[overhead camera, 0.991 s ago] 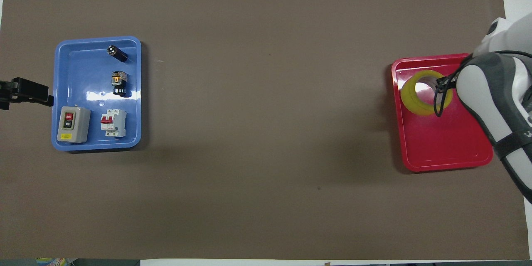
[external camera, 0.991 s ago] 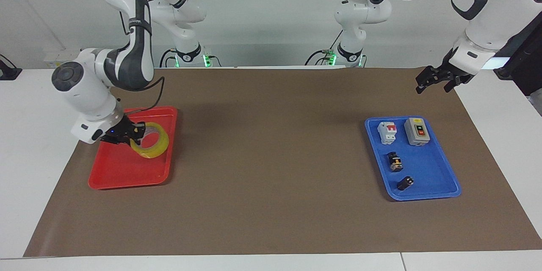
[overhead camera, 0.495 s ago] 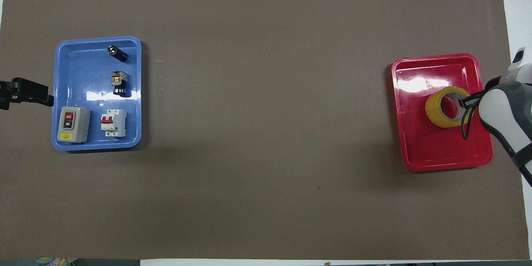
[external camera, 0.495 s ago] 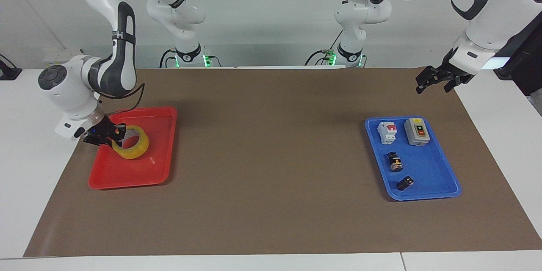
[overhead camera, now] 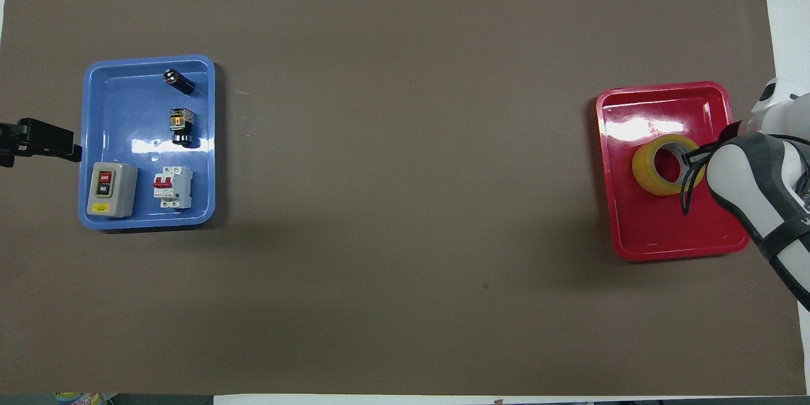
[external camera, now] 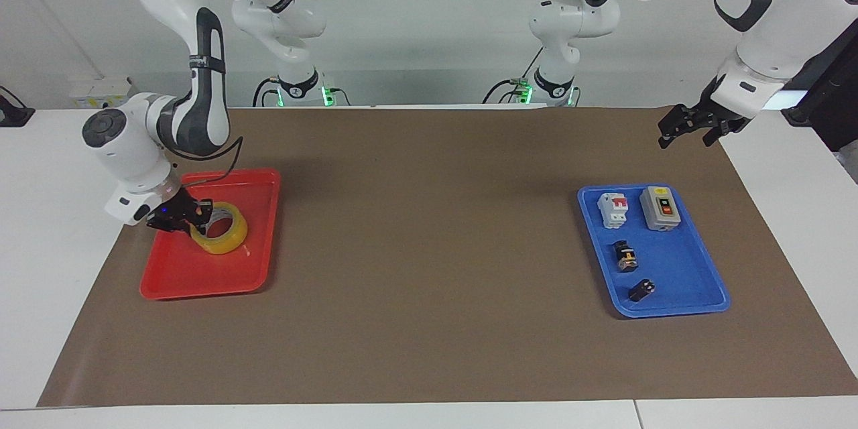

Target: Place and move tape with both arms

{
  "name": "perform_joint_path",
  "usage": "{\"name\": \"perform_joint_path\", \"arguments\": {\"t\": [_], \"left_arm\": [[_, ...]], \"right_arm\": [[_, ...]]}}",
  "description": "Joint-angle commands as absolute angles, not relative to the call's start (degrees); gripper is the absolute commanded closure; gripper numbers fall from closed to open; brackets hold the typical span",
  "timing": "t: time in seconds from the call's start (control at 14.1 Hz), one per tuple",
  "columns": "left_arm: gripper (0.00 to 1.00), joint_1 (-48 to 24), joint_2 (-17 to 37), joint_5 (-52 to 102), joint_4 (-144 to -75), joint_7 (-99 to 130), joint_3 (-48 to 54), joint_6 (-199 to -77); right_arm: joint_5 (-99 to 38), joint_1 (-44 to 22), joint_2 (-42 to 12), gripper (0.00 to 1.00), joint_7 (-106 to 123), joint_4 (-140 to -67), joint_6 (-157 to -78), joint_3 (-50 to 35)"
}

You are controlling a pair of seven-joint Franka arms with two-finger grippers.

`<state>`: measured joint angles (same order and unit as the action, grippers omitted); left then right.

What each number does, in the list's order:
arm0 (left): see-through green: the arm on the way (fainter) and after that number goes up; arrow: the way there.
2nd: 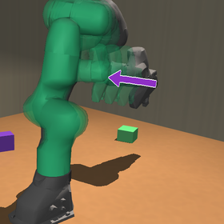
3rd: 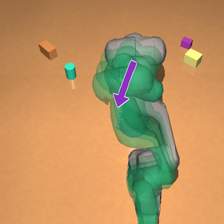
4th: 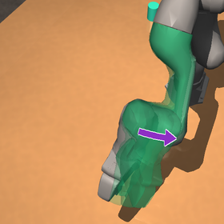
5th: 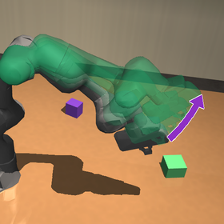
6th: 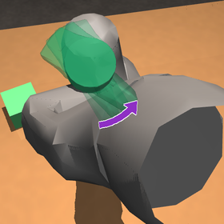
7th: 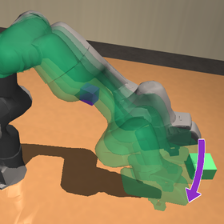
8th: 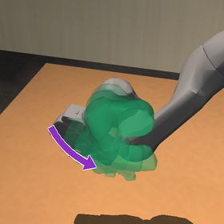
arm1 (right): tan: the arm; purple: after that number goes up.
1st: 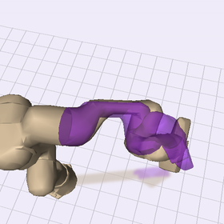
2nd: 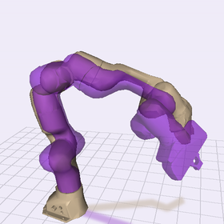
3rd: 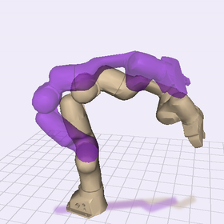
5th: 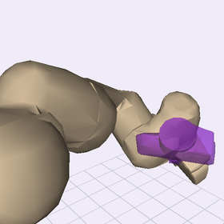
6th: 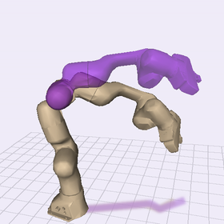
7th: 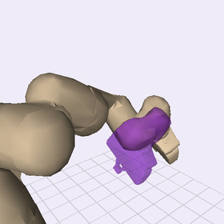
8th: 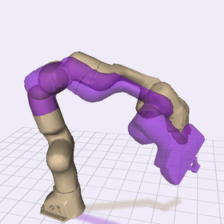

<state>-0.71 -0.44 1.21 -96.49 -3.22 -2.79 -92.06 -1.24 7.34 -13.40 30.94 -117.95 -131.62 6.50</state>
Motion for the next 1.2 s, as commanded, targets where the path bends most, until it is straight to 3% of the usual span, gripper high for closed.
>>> {"name": "perform_joint_path", "arguments": {"t": [0.0,0.07,0.28,0.71,1.13], "left_arm": [[0.0,-0.4,-1.8,2.5,-98.1,-3.9,-2.6,-93.0],[0.0,-0.4,-1.8,2.5,-98.1,-3.9,-2.6,-93.0],[0.0,-0.4,-1.8,2.5,-98.1,-3.9,-2.6,-93.0],[0.0,-0.4,-1.8,2.5,-98.1,-3.9,-2.6,-93.0],[0.0,-0.4,-1.8,2.5,-98.1,-3.9,-2.6,-93.0]], "right_arm": [[-1.4,7.6,-12.8,0.36,30.3,-118.5,-131.9,6.3],[-1.4,7.6,-12.3,0.0,30.2,-118.2,-131.2,6.3],[-1.7,7.5,-9.2,0.0,27.3,-114.0,-123.7,6.0],[-1.8,7.6,-7.8,0.0,20.7,-93.1,-97.6,5.4],[-1.2,7.5,0.8,0.0,15.7,-91.3,-86.9,5.5]]}}
